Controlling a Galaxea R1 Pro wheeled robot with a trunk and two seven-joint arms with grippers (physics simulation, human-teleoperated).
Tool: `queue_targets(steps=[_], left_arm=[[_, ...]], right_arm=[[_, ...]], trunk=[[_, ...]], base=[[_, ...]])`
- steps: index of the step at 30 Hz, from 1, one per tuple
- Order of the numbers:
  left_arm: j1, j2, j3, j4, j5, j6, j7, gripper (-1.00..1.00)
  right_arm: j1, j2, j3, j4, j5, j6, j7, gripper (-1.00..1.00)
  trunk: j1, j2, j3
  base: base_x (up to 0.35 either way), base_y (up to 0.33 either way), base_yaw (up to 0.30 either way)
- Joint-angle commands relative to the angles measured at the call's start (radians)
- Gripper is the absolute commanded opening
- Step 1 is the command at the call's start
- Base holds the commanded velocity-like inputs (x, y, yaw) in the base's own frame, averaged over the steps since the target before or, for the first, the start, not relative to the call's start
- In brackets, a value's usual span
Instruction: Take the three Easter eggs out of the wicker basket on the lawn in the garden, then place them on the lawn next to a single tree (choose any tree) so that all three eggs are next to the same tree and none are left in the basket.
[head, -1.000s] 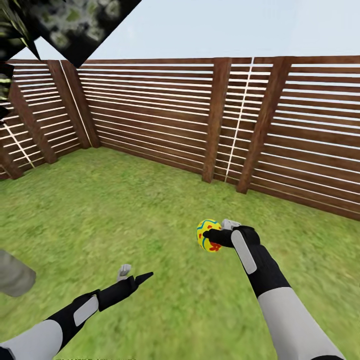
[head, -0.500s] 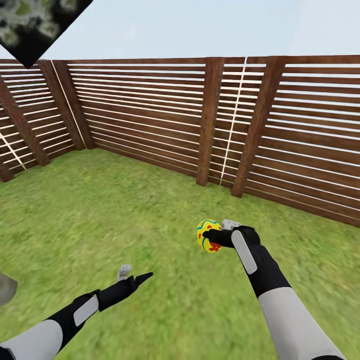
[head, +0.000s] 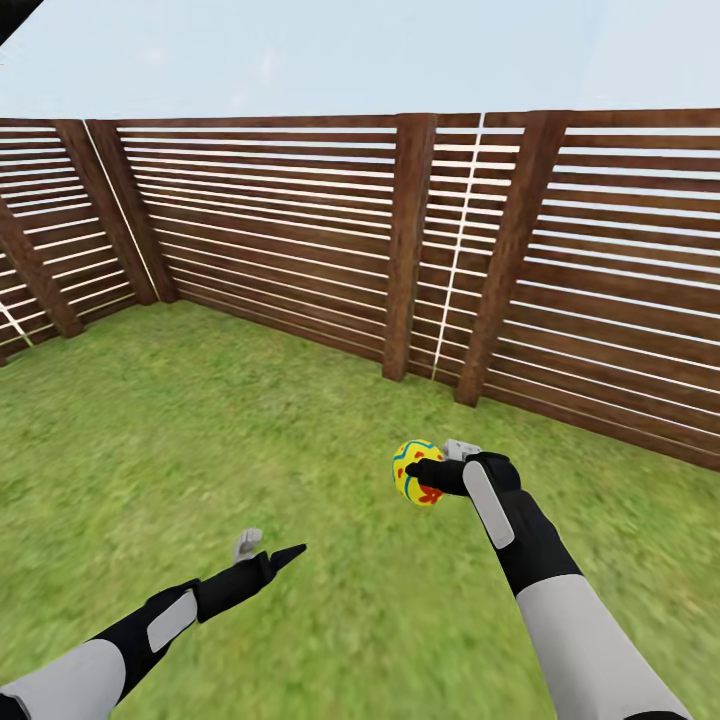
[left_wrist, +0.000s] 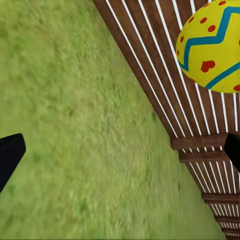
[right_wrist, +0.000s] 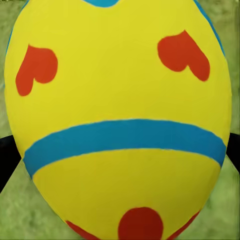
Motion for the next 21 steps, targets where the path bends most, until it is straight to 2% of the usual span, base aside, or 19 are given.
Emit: queue_targets(steps=[1,21], left_arm=[[-0.001,0.001,-0.004,0.0,0.011,0.01,-0.001,1.0],[-0.001,-0.007,-0.019,0.0,0.011,0.01,-0.002,1.0]], right_arm=[[-0.001,0.0,0.001,0.0,-0.01,0.002,-0.011,-1.0],[-0.001,0.001,0.001,0.007,-0.013,-0.001,-0.017,-1.0]], trunk=[[0.001,-0.001,-0.001],[0.001,-0.001,-0.001]], base=[[0.292,-0.21,0.0],[0.292,-0.21,0.0]])
